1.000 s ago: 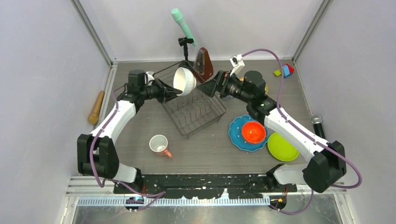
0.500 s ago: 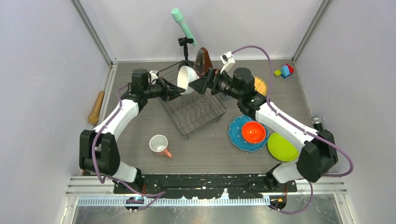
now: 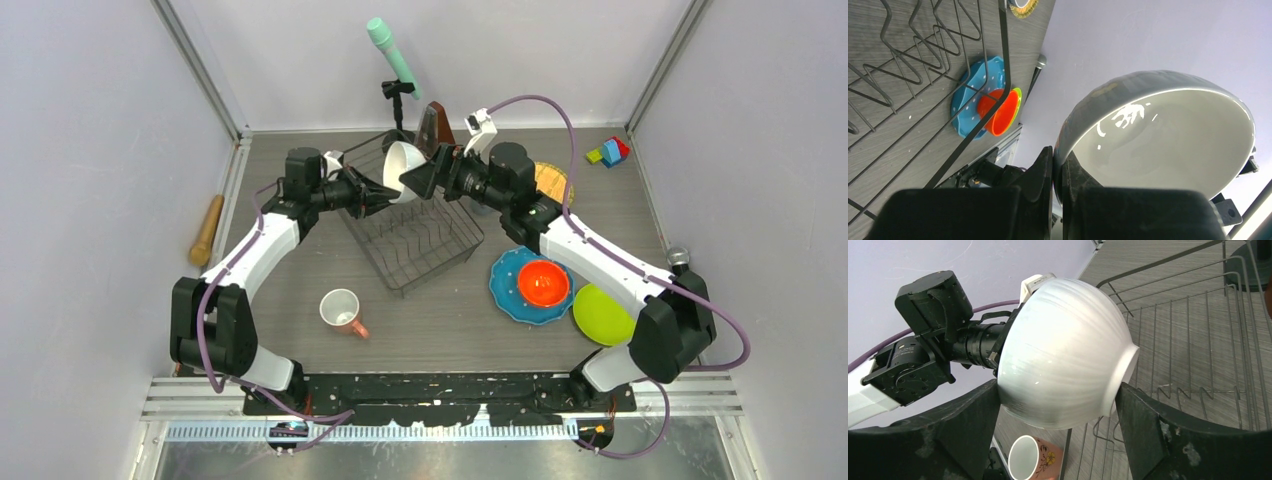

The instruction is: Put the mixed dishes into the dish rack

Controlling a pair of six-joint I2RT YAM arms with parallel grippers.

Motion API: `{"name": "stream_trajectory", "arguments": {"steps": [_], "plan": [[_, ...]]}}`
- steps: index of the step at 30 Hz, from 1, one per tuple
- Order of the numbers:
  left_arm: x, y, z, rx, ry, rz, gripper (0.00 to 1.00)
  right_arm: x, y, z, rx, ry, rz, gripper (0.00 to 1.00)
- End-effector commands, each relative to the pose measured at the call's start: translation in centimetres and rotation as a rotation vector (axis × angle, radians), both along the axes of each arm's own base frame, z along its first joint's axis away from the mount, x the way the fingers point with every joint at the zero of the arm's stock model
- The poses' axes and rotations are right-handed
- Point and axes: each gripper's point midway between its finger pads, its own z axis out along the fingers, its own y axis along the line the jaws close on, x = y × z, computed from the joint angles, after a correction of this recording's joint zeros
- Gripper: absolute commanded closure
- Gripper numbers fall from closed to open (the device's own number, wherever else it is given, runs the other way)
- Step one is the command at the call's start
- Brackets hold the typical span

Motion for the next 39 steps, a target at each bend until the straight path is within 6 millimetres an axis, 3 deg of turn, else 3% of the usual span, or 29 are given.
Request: {"name": "stream_trajectory", "arguments": {"steps": [1, 4, 8, 10, 13, 15, 20, 24, 31, 34, 39], "plan": [[-0.3, -0.7, 4.5, -0.07, -0.149, -0.065, 1.0, 0.2, 0.8, 2.6, 0.038, -0.039, 0.016, 0.14], [-0.3, -0.7, 4.6, -0.067, -0.155, -0.068, 1.0, 0.1, 1.2, 2.4, 0.038, -0.012, 0.036, 0.19], [-0.1, -0.6, 4.1, -0.045, -0.162, -0.057, 1.0, 0.2, 1.5, 2.2, 0.029, 0.002, 0.046, 0.38], [0.0, -0.5, 3.8, -0.023, -0.171, -0.05, 0.95, 0.4, 1.5, 2.2, 0.019, 0.005, 0.041, 0.53], [0.2, -0.1, 2.9, 0.028, -0.165, -0.04, 0.84, 1.1, 1.2, 1.9, -0.003, 0.011, 0.004, 0.85], [0.3, 0.1, 2.2, 0.065, -0.156, -0.039, 0.78, 1.7, 0.9, 1.7, -0.027, 0.015, -0.025, 0.97], [0.2, 1.7, 0.4, 0.171, -0.11, -0.006, 0.54, 3.0, -0.1, 1.4, -0.069, 0.011, -0.112, 1.0], [-0.2, 3.6, 0.2, 0.274, -0.112, 0.028, 0.37, 3.8, -1.0, 1.8, -0.094, -0.029, -0.165, 1.0], [-1.1, 7.5, -0.1, 0.382, -0.124, 0.107, 0.35, 5.3, -1.0, 0.1, -0.268, -0.111, -0.146, 1.0], [-1.6, 9.5, -0.7, 0.499, -0.132, 0.138, 0.34, 5.9, -0.7, 0.3, -0.32, -0.146, -0.131, 1.0], [-2.1, 13.4, -2.4, 0.751, -0.099, 0.189, 0.2, 7.1, 0.4, -0.1, -0.392, -0.197, -0.074, 1.0]]}}
